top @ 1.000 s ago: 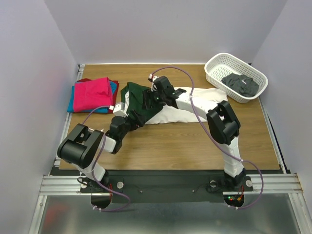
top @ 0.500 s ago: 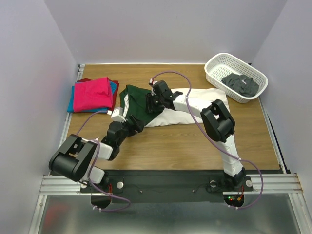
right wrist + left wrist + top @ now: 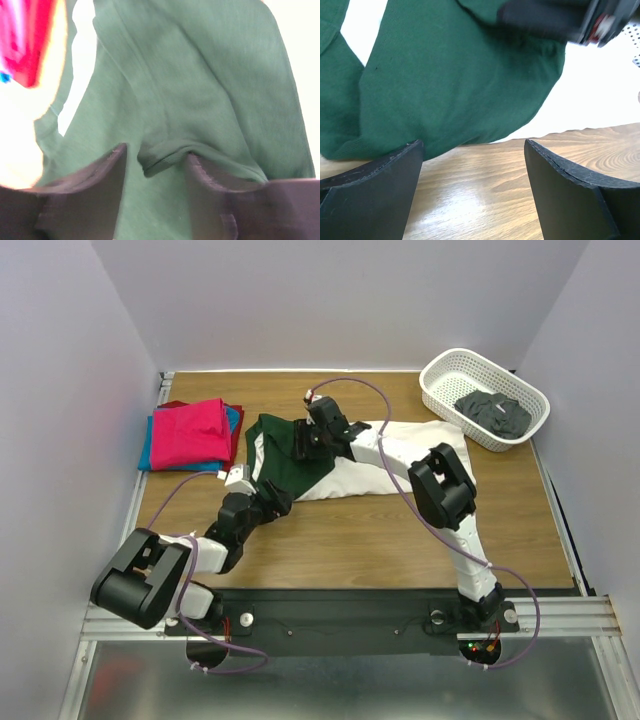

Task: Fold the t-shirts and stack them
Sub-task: Fold the tshirt

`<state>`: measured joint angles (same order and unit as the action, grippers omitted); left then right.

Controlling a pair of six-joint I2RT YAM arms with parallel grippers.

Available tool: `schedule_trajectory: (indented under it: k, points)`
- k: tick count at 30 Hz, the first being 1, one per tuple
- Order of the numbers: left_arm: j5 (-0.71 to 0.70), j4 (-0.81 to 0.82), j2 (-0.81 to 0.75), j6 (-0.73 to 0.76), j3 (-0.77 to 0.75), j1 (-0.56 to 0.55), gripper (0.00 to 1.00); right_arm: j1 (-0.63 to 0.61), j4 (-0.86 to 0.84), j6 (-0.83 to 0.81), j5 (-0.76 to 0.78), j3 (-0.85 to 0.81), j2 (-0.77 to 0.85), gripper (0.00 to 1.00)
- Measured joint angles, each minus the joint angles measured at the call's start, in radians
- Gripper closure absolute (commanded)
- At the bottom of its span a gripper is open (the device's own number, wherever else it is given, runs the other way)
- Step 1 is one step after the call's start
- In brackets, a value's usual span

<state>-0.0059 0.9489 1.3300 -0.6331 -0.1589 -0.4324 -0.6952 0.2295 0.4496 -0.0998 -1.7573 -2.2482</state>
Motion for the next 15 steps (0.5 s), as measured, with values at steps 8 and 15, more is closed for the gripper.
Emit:
schedule_trajectory:
  k: [8, 15]
  points:
    - [-0.003, -0.012, -0.006, 0.0, 0.002, 0.0, 0.07, 0.0, -0.058, 0.029, 0.137, -0.085, -0.002, 0.16]
    - [-0.003, -0.019, -0.021, 0.0, 0.003, 0.0, 0.07, 0.053, -0.088, 0.024, 0.273, -0.112, -0.005, 0.13]
